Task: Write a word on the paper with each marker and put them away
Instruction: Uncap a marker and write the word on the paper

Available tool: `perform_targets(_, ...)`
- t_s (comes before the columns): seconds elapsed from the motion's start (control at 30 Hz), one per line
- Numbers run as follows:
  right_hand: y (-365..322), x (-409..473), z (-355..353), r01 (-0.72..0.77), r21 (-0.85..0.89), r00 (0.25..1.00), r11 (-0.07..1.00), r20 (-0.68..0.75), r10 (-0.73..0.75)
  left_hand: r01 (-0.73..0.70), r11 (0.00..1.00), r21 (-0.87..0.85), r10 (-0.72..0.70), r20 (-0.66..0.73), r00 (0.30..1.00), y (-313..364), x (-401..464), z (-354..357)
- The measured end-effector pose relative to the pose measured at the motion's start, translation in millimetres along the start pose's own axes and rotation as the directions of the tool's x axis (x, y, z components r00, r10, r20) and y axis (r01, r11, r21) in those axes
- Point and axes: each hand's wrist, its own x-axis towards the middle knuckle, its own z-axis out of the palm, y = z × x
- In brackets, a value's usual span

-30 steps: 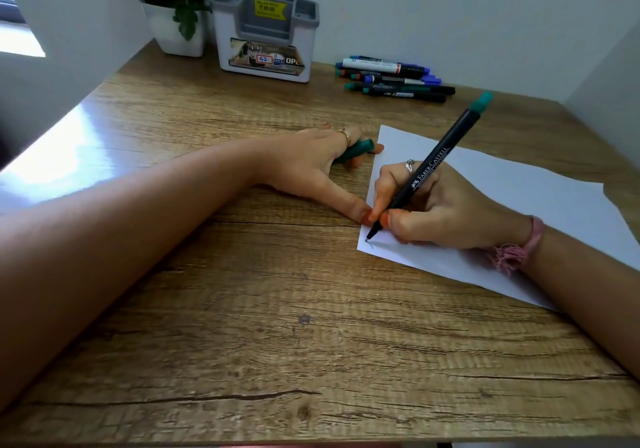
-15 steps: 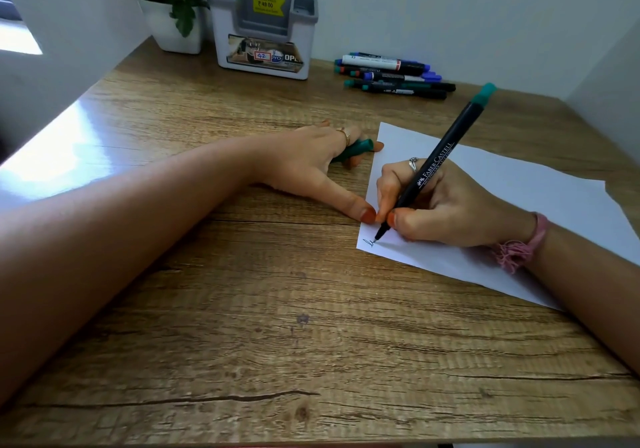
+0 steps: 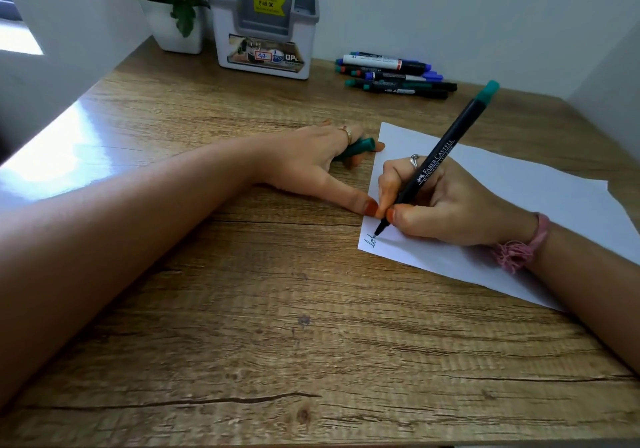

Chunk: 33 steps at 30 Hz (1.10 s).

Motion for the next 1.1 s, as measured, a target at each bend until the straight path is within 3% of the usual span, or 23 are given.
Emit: perform_targets(1.1,2.1,0.9,2.1,-0.017,-0.001,0.998,1.0,-0.062,0.017,-0.008,1.0,0.012,0.008,-0.003,1.0,1.2,-1.0,-1.1)
